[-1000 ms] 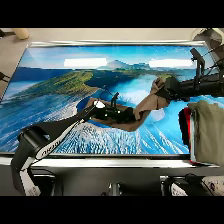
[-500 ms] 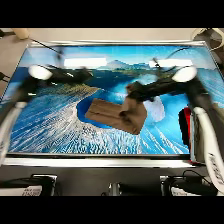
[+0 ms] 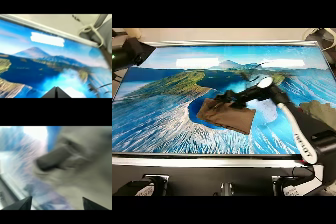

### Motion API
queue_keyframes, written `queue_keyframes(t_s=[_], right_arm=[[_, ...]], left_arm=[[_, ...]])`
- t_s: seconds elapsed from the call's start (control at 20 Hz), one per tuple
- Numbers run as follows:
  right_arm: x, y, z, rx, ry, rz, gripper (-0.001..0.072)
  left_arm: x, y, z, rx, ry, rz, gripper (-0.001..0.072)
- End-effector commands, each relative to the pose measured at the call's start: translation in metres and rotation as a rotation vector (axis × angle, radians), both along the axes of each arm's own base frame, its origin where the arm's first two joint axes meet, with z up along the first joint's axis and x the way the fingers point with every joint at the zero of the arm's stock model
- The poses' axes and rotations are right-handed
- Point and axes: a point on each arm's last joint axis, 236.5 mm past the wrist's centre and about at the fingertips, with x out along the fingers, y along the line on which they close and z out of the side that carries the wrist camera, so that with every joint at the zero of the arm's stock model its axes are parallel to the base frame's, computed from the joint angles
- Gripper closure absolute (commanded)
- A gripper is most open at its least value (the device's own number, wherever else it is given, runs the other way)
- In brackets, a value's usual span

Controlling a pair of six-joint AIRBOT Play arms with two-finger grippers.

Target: Fold the shirts.

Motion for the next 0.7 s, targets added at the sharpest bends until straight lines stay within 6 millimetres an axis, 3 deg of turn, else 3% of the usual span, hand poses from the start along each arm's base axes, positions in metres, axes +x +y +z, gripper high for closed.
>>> queue_keyframes(t_s=[0.0,0.05,0.1,0.2,0.3,0.4,0.45,0.55,0.65], right_arm=[[-0.027,-0.148,-0.025,-0.384,0.152,-0.041,0.0045],[-0.044,-0.176,-0.037,-0.458,0.224,-0.055,0.0045],[-0.059,-0.184,-0.049,-0.465,0.282,-0.06,0.0045],[-0.078,-0.149,-0.075,-0.332,0.335,-0.075,0.0044],[-0.07,-0.11,-0.093,-0.212,0.29,-0.15,0.0043],[-0.057,-0.085,-0.104,-0.172,0.241,-0.234,0.0046],[-0.049,-0.074,-0.104,-0.156,0.209,-0.262,0.0129],[-0.031,-0.057,-0.085,-0.089,0.162,-0.283,0.0681],[-0.004,-0.063,-0.035,-0.02,0.044,-0.218,0.0698]], left_arm=[[-0.009,0.013,-0.023,0.092,0.053,0.01,0.0671],[-0.009,0.013,-0.028,0.092,0.065,0.009,0.067],[-0.01,0.012,-0.032,0.089,0.075,0.008,0.0671],[-0.01,0.011,-0.039,0.085,0.093,0.004,0.0671],[-0.012,0.011,-0.044,0.088,0.108,-0.001,0.067],[-0.015,0.009,-0.047,0.092,0.123,-0.01,0.067],[-0.016,0.009,-0.048,0.094,0.127,-0.013,0.067],[-0.016,0.01,-0.048,0.095,0.126,-0.011,0.067],[-0.015,0.013,-0.05,0.113,0.127,-0.004,0.067]])
